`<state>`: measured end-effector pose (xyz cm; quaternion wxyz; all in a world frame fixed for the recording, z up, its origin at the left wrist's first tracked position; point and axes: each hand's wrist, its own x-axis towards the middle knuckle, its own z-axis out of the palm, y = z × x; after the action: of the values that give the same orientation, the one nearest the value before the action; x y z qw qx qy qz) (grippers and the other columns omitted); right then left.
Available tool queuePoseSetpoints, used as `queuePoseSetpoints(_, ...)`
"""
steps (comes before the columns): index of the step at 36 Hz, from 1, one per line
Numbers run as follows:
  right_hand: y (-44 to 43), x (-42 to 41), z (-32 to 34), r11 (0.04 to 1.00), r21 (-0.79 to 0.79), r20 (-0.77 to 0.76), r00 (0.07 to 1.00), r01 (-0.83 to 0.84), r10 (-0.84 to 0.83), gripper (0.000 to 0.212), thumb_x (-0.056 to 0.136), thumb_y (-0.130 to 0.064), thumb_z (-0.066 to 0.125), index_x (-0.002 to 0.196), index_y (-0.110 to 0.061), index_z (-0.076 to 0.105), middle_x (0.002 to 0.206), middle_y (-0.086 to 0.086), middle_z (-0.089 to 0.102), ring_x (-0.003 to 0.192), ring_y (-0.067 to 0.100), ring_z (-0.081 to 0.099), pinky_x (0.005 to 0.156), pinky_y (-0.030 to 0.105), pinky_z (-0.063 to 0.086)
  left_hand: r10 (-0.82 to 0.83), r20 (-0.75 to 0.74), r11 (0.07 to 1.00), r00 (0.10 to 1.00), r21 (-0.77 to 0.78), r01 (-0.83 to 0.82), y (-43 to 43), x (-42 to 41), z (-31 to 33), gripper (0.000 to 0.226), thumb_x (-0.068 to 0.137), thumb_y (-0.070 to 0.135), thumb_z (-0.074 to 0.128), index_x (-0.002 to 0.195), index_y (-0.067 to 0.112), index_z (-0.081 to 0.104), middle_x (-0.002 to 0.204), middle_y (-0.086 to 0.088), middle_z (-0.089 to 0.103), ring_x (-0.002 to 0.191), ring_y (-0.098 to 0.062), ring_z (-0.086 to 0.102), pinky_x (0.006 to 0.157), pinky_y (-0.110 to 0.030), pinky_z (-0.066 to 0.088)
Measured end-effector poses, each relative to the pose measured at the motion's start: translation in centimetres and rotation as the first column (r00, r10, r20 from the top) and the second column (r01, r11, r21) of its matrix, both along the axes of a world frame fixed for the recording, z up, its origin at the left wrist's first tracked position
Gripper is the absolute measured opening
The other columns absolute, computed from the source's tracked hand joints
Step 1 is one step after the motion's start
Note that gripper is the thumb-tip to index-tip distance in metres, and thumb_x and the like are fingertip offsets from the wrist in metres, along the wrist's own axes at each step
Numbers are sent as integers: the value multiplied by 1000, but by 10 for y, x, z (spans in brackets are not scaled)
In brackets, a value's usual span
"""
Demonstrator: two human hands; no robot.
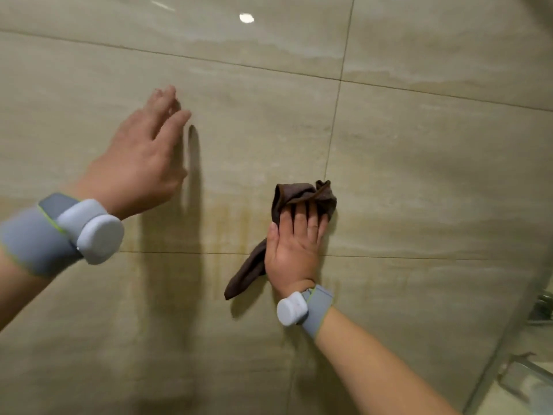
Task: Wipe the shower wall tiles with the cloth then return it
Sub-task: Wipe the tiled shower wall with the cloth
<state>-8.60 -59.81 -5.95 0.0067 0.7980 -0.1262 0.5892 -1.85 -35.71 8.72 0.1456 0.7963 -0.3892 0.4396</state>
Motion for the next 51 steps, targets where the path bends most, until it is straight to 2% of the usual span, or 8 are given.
queuePoseSetpoints(8, 71, 32, 17, 994, -90, -15, 998, -62, 61, 34, 94, -30, 52, 120, -10, 61, 126, 14, 59, 130, 36, 38, 119, 55, 14, 316, -203, 948, 927, 18, -319, 102, 48, -48, 136, 57, 39, 92, 156, 10, 4, 164, -22, -9, 150, -44, -2, 116, -60, 17)
queuePoseSetpoints(18, 157, 70, 12, 935, -262, -219, 959, -237, 182, 34, 92, -29, 53, 121, -15, 62, 131, 10, 58, 128, 34, 45, 119, 49, 14, 135, -283, 990, 950, 2, -140, 131, 51, -38, 102, 70, -5, 57, 157, 14, 9, 167, 2, -7, 153, -18, 0, 119, -25, 5)
queuePoseSetpoints(23, 154, 69, -14, 677, -604, -544, 839, -420, 36, 51, 83, -30, 57, 133, -18, 58, 140, 4, 55, 136, 26, 43, 121, 45, 16, 191, -200, 980, 961, 89, -176, 141, 57, -44, 109, 71, -2, 67, 158, 18, 4, 165, 4, -12, 153, -18, 0, 120, -47, 20)
queuePoseSetpoints(28, 133, 64, 34, 493, -711, -529, 843, -501, 93, 52, 77, -17, 67, 129, -14, 63, 133, 7, 62, 127, 28, 55, 116, 46, 28, 216, -139, 972, 966, 124, -200, 149, 67, -49, 117, 74, 0, 74, 158, 23, -4, 161, 11, -22, 150, -12, -8, 115, -58, 20)
queuePoseSetpoints(31, 117, 59, 100, 567, -730, -376, 917, -382, 134, 44, 79, -17, 69, 122, -12, 67, 128, 14, 64, 122, 34, 58, 112, 53, 34, 195, -129, 978, 972, 105, -182, 148, 73, -54, 118, 68, -15, 64, 158, 22, -4, 163, 9, -19, 149, -12, -9, 114, -61, 21)
queuePoseSetpoints(37, 136, 62, 177, 830, -541, -158, 986, -135, 57, 49, 82, -23, 51, 130, -14, 57, 139, 10, 54, 136, 33, 41, 120, 48, 14, 158, -118, 986, 980, 73, -150, 147, 79, -57, 116, 65, -22, 51, 158, 22, -2, 164, 8, -17, 152, -16, -7, 115, -61, 16)
queuePoseSetpoints(45, 167, 68, 55, 677, -593, -480, 866, -436, 137, 51, 75, -25, 58, 125, -13, 64, 131, 10, 63, 125, 32, 54, 116, 49, 23, 201, -92, 976, 975, 97, -193, 144, 71, -54, 102, 75, -18, 44, 158, 20, -2, 164, 6, -16, 153, -19, -4, 115, -60, 19)
queuePoseSetpoints(51, 150, 51, -56, 589, -572, -739, 670, -570, -69, 55, 85, -21, 47, 140, -20, 51, 143, -4, 53, 135, 19, 46, 120, 41, 19, 257, -73, 962, 964, 112, -249, 141, 63, -54, 95, 80, -13, 40, 158, 19, -3, 165, 3, -14, 153, -20, -4, 116, -57, 20)
